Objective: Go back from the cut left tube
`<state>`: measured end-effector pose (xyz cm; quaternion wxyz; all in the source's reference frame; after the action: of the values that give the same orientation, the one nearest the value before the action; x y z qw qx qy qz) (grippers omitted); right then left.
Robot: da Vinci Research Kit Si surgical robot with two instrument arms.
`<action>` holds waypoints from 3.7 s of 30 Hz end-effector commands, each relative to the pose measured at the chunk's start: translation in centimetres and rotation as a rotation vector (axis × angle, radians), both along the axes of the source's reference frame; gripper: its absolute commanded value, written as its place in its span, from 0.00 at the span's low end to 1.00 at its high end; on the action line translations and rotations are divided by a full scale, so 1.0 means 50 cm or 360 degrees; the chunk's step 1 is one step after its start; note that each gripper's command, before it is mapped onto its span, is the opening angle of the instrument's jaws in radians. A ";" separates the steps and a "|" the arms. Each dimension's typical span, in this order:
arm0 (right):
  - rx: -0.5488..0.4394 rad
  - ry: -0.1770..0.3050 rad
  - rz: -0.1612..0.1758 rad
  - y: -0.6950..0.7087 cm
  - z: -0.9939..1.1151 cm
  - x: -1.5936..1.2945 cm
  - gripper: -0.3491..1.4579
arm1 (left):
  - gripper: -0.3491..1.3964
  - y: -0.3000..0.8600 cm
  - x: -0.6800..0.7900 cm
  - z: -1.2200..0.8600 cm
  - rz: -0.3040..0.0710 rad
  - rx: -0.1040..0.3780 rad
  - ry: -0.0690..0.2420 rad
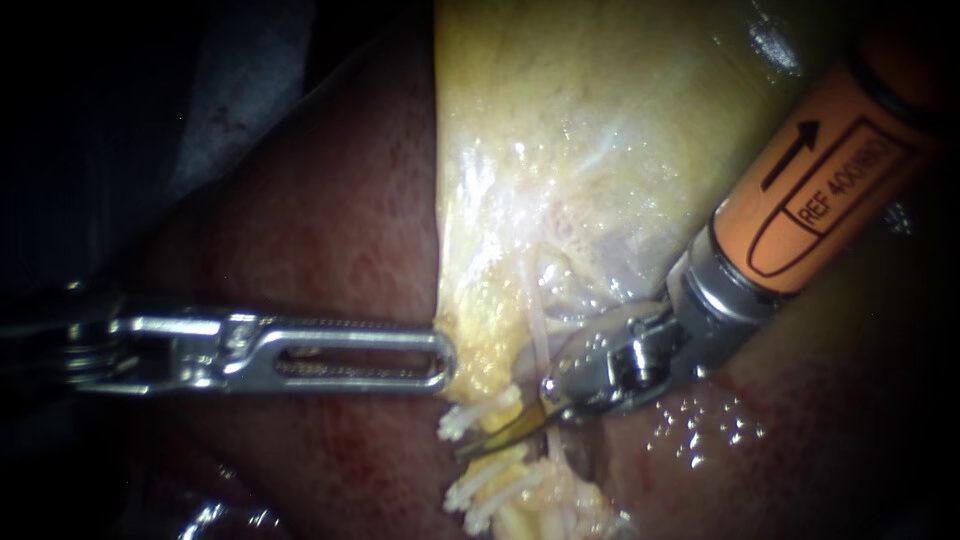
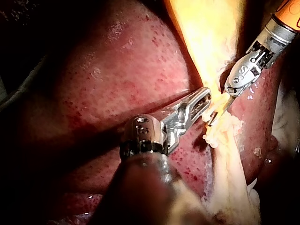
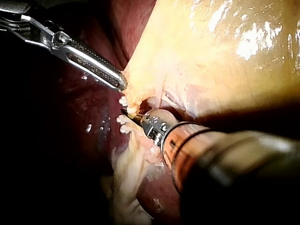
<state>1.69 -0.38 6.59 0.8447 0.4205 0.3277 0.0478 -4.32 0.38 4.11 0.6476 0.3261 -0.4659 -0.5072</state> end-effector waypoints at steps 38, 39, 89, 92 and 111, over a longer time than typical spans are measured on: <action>-0.0044 -0.0008 0.0062 -0.0002 0.0001 0.0001 0.35 | 0.00 0.0000 0.0001 -0.0001 0.0000 0.0000 0.0000; -0.0047 -0.0008 0.0066 -0.0002 0.0001 0.0001 0.36 | 0.00 0.0000 0.0001 -0.0001 0.0000 0.0000 0.0000; -0.0138 0.0004 0.0253 0.0101 -0.0130 -0.0161 0.46 | 0.00 0.0003 0.0002 -0.0003 0.0001 0.0002 -0.0002; -0.0151 0.0009 0.0263 0.0119 -0.0148 -0.0188 0.46 | 0.00 0.0004 0.0003 -0.0002 0.0001 0.0002 -0.0002; -0.0304 0.0048 0.0408 0.0252 -0.0262 -0.0335 0.58 | 0.00 0.0006 0.0003 0.0001 0.0002 0.0002 -0.0002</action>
<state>0.01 0.89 5.28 0.8635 0.2904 0.3946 0.1197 -4.30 0.42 4.11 0.6474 0.3269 -0.4658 -0.5070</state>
